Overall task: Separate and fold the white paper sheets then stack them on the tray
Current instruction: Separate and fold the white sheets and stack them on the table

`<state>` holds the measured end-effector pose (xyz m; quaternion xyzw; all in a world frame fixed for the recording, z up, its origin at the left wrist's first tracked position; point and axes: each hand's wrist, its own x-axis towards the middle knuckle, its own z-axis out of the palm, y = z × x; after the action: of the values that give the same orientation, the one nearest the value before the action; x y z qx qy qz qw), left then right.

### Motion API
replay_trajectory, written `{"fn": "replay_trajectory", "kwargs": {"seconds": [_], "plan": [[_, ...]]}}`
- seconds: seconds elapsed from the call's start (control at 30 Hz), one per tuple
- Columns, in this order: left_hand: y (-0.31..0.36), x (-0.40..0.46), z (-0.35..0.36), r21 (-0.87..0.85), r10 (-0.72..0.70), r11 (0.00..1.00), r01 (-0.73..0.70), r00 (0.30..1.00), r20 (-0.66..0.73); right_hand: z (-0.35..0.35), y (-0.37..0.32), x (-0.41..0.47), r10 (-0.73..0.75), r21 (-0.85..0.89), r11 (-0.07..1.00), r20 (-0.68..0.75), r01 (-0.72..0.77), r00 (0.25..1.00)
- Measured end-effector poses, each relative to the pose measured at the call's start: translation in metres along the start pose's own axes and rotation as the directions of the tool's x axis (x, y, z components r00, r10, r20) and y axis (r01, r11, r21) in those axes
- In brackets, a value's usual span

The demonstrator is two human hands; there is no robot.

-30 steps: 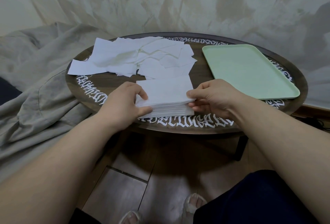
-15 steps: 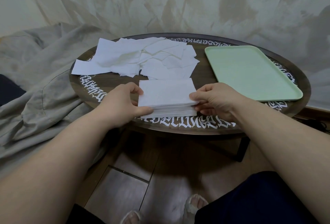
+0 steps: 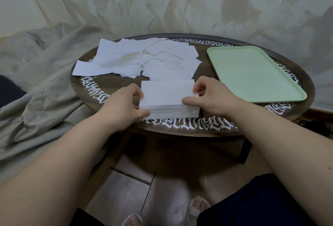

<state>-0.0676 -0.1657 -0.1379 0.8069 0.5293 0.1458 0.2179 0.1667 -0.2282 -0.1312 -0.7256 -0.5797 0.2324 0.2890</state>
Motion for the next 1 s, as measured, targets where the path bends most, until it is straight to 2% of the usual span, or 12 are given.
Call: {"fn": "replay_trajectory", "kwargs": {"seconds": [0.1,0.17,0.33,0.5,0.57,0.67,0.73,0.87,1.0], "plan": [[0.001,-0.002,-0.002,-0.021,0.004,1.0,-0.003,0.999,0.035,-0.002,0.002,-0.001,-0.035,-0.063,0.997,0.115,0.043,0.993],[0.002,-0.001,-0.002,-0.03,0.007,1.0,-0.006,0.999,0.034,-0.002,0.002,-0.001,-0.049,-0.092,0.994,0.142,0.063,0.989],[0.001,0.0,-0.003,-0.047,0.006,0.999,-0.006,1.0,-0.011,0.001,0.001,-0.001,-0.084,-0.128,0.987,0.098,0.097,0.992],[0.001,-0.001,-0.003,-0.021,0.004,1.0,-0.004,1.0,0.027,0.0,0.004,0.001,-0.076,-0.101,0.991,0.1,0.086,0.992],[0.001,0.002,-0.002,-0.052,0.016,0.998,-0.017,0.999,-0.028,-0.001,0.002,0.001,-0.084,-0.064,0.994,0.042,0.087,0.996],[0.003,0.008,0.001,-0.064,0.082,0.993,-0.097,0.977,-0.198,0.003,-0.005,0.003,-0.122,-0.148,0.982,-0.018,0.118,0.992],[0.006,0.009,0.005,-0.005,0.109,0.994,-0.111,0.982,-0.157,0.01,-0.008,0.004,-0.138,-0.21,0.967,0.039,0.143,0.99],[0.006,0.01,0.017,0.01,0.054,0.998,-0.054,0.998,0.01,0.026,0.001,0.007,-0.013,-0.248,0.966,0.235,0.072,0.972],[0.003,0.011,0.014,-0.068,0.001,0.998,0.002,0.999,0.043,0.028,0.002,0.008,-0.006,-0.236,0.969,0.268,0.071,0.963]]}}
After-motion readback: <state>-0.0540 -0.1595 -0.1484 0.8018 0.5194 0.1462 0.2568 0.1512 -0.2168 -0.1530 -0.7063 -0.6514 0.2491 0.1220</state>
